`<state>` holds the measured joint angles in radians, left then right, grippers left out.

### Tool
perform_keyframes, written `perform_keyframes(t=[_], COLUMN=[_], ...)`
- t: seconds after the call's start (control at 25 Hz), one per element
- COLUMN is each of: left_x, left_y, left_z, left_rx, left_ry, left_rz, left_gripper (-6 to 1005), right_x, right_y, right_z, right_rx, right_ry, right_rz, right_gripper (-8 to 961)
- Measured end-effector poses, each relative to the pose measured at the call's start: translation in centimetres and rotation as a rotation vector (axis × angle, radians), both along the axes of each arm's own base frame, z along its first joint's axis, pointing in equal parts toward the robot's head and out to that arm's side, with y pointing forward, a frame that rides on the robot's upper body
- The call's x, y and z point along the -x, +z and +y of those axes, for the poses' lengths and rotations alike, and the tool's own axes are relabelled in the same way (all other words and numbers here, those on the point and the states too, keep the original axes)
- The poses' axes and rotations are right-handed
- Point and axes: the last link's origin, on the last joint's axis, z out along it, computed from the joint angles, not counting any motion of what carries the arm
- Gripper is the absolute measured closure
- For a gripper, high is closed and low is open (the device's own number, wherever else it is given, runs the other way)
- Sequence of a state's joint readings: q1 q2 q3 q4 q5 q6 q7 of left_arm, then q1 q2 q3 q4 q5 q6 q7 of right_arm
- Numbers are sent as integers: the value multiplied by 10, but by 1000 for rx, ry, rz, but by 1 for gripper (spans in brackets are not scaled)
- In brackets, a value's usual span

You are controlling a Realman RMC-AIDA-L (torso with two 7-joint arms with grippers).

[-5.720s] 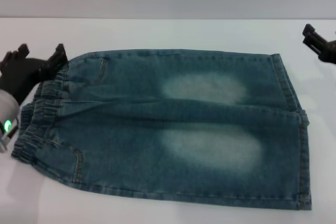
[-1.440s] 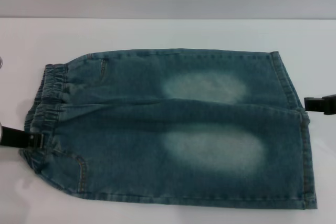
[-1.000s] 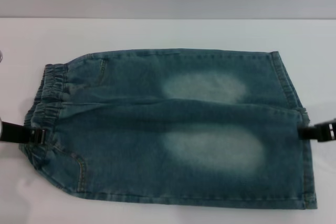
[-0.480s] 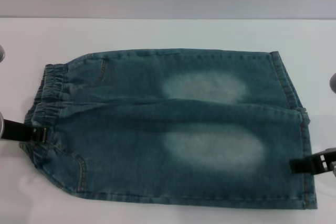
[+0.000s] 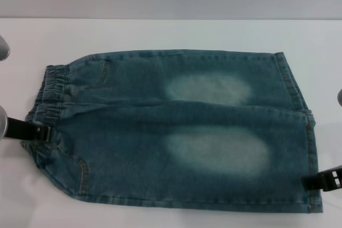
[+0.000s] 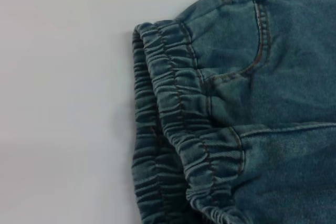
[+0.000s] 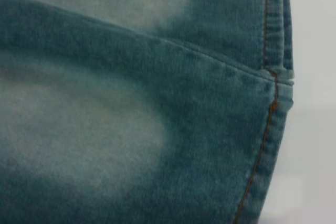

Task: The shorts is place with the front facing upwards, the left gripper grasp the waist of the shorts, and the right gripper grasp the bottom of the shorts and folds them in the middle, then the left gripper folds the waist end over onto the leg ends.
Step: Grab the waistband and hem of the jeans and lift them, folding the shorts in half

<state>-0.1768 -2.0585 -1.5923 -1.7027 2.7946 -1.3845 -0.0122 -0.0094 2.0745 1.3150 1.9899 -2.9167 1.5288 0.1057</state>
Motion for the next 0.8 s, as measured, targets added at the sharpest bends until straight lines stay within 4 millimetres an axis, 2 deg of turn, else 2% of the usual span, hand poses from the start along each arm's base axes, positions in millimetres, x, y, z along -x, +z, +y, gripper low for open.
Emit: perform_keyframes(t=[0.28, 0.8], left_x=[-1, -5], left_y=[0, -1], left_z=[1, 4], left_rx=[1, 7], left_ry=[-3, -13], left_rz=[0, 1], left_gripper=[914, 913], right_x=[-7, -7], right_y=[-5, -15], right_z=[-2, -4], right_rx=[14, 35], right_ry=[-22, -14], right_rz=[-5, 7], right_gripper=[173, 191])
